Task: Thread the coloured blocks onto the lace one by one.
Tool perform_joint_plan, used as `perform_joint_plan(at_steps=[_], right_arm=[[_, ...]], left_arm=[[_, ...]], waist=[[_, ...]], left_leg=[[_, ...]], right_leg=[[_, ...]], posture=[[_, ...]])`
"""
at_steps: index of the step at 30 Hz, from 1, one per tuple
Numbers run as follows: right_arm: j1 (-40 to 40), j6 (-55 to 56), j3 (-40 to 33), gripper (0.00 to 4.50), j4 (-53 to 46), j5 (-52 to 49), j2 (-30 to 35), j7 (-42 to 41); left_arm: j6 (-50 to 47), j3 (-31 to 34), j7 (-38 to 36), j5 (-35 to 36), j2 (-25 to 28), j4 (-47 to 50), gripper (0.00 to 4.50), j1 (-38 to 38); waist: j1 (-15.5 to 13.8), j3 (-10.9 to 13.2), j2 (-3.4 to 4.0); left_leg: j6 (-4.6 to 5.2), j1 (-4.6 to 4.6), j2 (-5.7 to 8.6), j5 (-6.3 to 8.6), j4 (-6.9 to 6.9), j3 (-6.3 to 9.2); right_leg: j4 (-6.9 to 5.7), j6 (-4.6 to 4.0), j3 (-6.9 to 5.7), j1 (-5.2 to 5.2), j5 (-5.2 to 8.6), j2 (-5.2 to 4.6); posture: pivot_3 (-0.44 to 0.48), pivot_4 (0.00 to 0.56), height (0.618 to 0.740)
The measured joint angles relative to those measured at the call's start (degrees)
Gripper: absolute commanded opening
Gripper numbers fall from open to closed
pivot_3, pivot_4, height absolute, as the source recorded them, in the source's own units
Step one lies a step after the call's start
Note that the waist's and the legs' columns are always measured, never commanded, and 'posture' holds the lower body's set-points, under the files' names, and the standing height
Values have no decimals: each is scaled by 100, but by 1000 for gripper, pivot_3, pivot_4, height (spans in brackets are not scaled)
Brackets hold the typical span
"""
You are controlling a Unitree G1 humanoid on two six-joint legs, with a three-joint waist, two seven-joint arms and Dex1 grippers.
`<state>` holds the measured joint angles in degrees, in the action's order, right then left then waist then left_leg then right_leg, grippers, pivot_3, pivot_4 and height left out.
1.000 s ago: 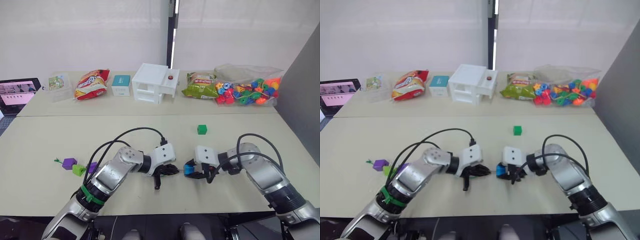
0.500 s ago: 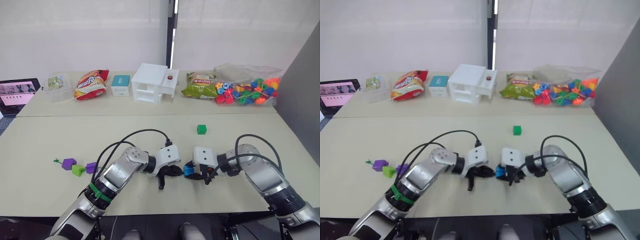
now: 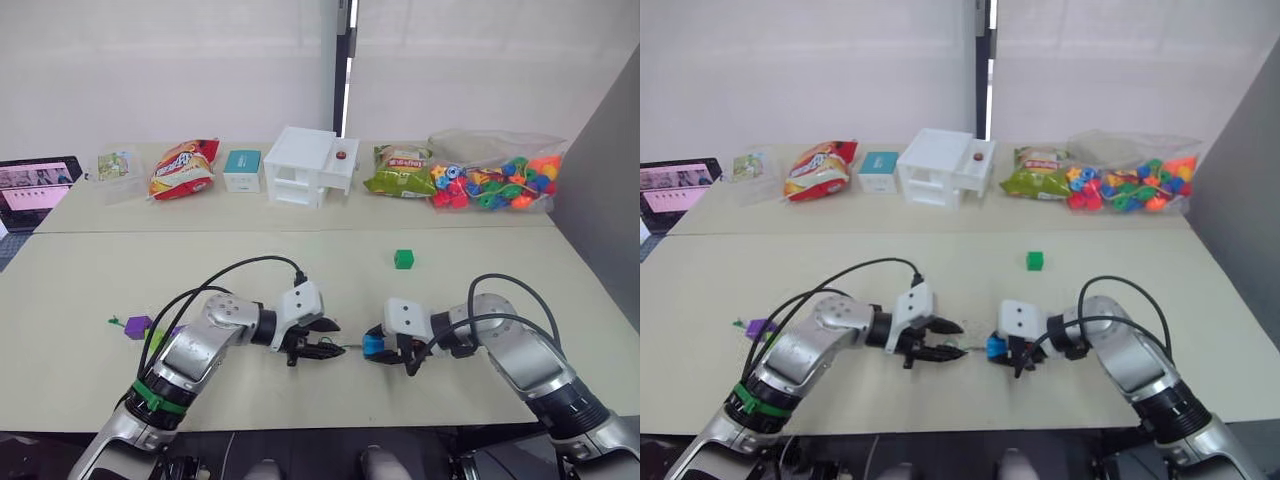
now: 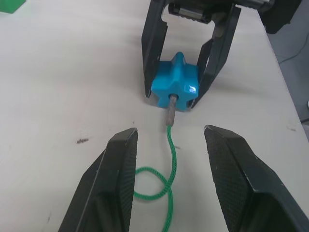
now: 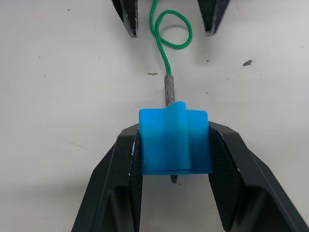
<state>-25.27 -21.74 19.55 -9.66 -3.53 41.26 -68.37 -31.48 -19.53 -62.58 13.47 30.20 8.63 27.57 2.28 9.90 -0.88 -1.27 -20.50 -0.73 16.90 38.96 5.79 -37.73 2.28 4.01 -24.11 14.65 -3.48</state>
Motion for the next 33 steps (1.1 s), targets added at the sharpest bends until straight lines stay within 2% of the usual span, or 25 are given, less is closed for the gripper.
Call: perform_joint_plan(at_steps=[8, 14, 16, 22, 29, 33], right_arm=[[49, -127, -4, 1358, -128, -7, 59, 1], [90, -209, -10, 1358, -231, -7, 131, 4], [107, -216, -13, 1358, -256, -7, 145, 12], [155, -261, -25, 1358, -337, -6, 164, 45], [155, -349, -22, 1358, -379, -9, 160, 94], [154, -369, -24, 1358, -382, -3, 167, 96]], left_arm=[[656, -331, 59, -362, -147, -499, 2328, -87], [804, -330, 54, -425, -242, -619, 429, -100], [838, -330, 39, -427, -242, -636, 21, -100], [887, -337, 5, -436, -337, -697, 0, -95], [909, -594, 28, -549, -757, -785, 0, 153], [1012, -702, 144, -752, -979, -1152, 0, 330]], waist=[[-8, 0, 0], [-7, 0, 0], [-7, 0, 0], [-7, 0, 0], [-10, 0, 0], [-12, 0, -1]], left_leg=[[0, -1, 0, 0, 0, 0], [0, 0, 0, 0, 0, -1], [0, 0, 0, 0, 0, 0], [0, -1, 0, 0, 0, 0], [0, 0, 1, 0, 1, -1], [0, 0, 0, 0, 1, 0]], right_leg=[[1, 0, 0, -1, 0, 0], [1, 0, 0, 0, 0, 0], [1, 0, 0, 0, 0, 0], [1, 0, -1, 0, 0, 0], [0, 0, 0, 1, 0, 0], [0, 0, 0, 2, 0, 1]], posture=[[0, 150, 740], [0, 150, 740], [0, 150, 740], [0, 150, 740], [0, 150, 740], [0, 150, 740]])
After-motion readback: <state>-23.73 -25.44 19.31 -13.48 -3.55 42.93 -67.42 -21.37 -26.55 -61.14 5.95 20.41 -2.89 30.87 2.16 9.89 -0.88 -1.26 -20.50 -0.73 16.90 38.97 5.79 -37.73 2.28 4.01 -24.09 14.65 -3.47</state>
